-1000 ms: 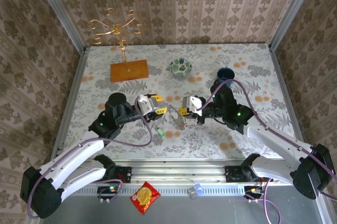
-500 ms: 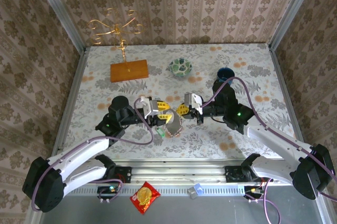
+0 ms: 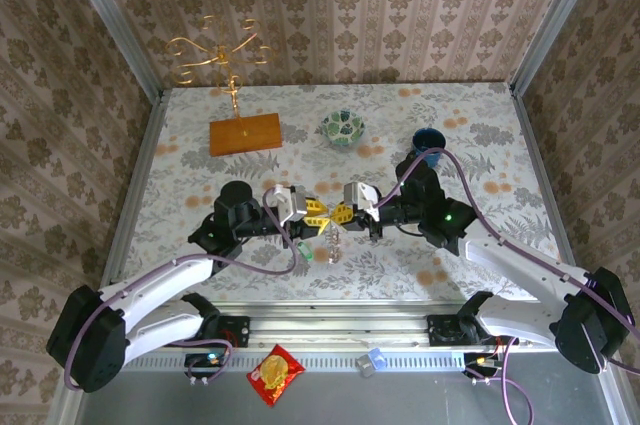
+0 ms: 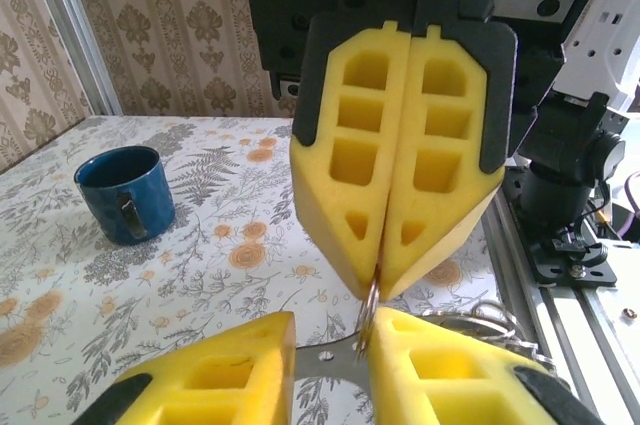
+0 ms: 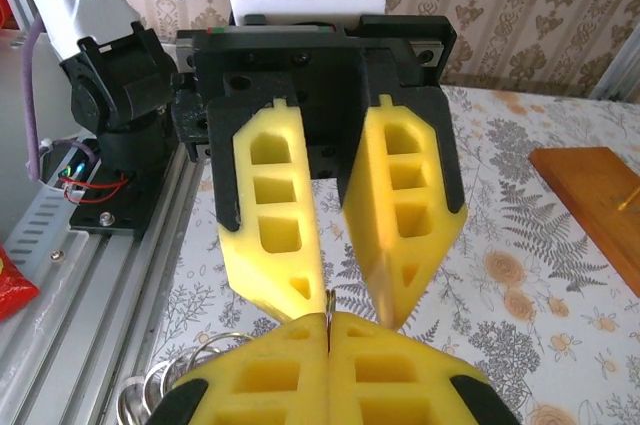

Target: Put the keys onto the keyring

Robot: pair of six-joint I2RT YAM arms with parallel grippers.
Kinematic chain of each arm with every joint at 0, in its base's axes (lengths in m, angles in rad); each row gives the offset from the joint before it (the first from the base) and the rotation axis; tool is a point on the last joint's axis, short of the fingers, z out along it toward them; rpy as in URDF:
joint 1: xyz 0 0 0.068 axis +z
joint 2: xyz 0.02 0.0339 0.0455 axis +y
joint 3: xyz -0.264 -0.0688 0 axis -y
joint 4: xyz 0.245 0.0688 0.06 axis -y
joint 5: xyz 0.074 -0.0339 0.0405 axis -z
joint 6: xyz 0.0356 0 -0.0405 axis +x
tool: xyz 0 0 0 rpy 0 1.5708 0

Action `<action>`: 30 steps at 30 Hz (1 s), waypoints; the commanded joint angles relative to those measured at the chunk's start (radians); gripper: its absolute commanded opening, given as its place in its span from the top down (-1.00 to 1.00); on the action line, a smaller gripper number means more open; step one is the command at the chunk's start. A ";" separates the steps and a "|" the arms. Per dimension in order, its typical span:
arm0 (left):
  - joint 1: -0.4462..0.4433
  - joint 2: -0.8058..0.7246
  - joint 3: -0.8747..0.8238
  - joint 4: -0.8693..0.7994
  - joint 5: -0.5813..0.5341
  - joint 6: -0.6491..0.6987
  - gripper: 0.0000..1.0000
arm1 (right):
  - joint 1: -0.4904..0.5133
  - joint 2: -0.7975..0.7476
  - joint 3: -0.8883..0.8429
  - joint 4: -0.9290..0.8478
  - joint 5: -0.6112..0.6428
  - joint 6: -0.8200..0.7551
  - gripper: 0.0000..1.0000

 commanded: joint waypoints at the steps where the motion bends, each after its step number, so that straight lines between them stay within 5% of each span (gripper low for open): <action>1: -0.003 -0.003 0.005 0.017 0.021 0.021 0.63 | 0.015 0.009 0.049 0.007 -0.002 0.008 1.00; 7: -0.005 -0.004 0.008 0.021 0.030 0.027 1.00 | 0.018 0.019 0.061 0.000 0.017 0.020 1.00; 11: -0.005 -0.014 -0.010 0.054 0.028 0.019 1.00 | -0.029 -0.047 -0.017 0.126 0.039 0.104 0.30; 16: -0.005 -0.016 -0.045 0.161 0.024 -0.025 1.00 | -0.113 -0.105 -0.084 0.168 -0.006 0.163 0.30; 30: -0.005 0.017 -0.072 0.308 0.035 -0.100 1.00 | -0.048 -0.018 -0.068 0.181 -0.053 0.145 0.41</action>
